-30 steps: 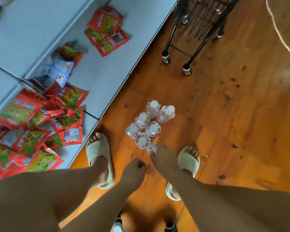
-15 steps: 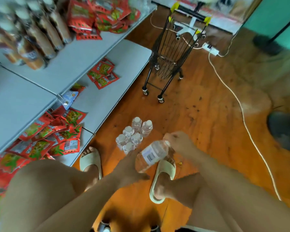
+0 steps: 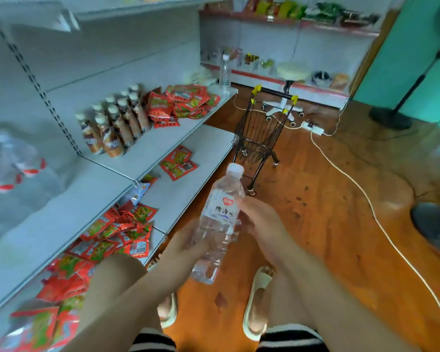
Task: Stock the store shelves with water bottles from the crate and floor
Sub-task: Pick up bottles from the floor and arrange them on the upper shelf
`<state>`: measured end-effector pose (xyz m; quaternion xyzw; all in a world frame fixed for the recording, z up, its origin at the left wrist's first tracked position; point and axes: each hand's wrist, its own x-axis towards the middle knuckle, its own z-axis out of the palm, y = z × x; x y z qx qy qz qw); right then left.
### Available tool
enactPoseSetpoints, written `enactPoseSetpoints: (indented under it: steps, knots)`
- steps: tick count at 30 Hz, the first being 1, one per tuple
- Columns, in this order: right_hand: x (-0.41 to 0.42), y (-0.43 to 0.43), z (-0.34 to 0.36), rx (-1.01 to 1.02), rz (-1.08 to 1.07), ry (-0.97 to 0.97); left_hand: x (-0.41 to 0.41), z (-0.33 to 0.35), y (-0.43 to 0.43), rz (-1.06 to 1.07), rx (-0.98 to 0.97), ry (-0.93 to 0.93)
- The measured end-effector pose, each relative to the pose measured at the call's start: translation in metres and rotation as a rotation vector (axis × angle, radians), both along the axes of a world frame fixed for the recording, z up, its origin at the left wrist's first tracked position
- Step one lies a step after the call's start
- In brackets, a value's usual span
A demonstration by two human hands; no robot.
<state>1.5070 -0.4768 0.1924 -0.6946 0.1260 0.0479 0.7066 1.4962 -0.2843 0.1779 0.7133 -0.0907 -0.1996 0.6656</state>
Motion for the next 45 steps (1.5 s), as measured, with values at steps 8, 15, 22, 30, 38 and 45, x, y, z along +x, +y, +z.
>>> enactPoseSetpoints:
  steps: [8,15,22,30,38,45]
  knots:
    - [-0.008,0.074,0.063,-0.022,0.175,-0.287,-0.014,0.083,0.058,0.199,0.004,-0.209]
    - [0.001,0.131,0.102,-0.161,0.331,-0.534,-0.027,0.125,0.099,0.44,-0.162,-0.19]
    - [0.004,0.182,0.119,-0.108,0.479,-0.802,-0.042,0.174,0.14,0.592,-0.093,-0.375]
    - [0.011,0.251,0.169,0.015,0.744,-0.819,-0.053,0.223,0.186,0.877,-0.037,-0.607]
    - [0.047,0.324,0.254,0.029,0.807,-0.963,-0.032,0.291,0.249,0.861,-0.022,-0.782]
    - [0.104,0.391,0.298,-0.081,0.841,-0.986,0.009,0.328,0.33,0.836,0.46,-0.74]
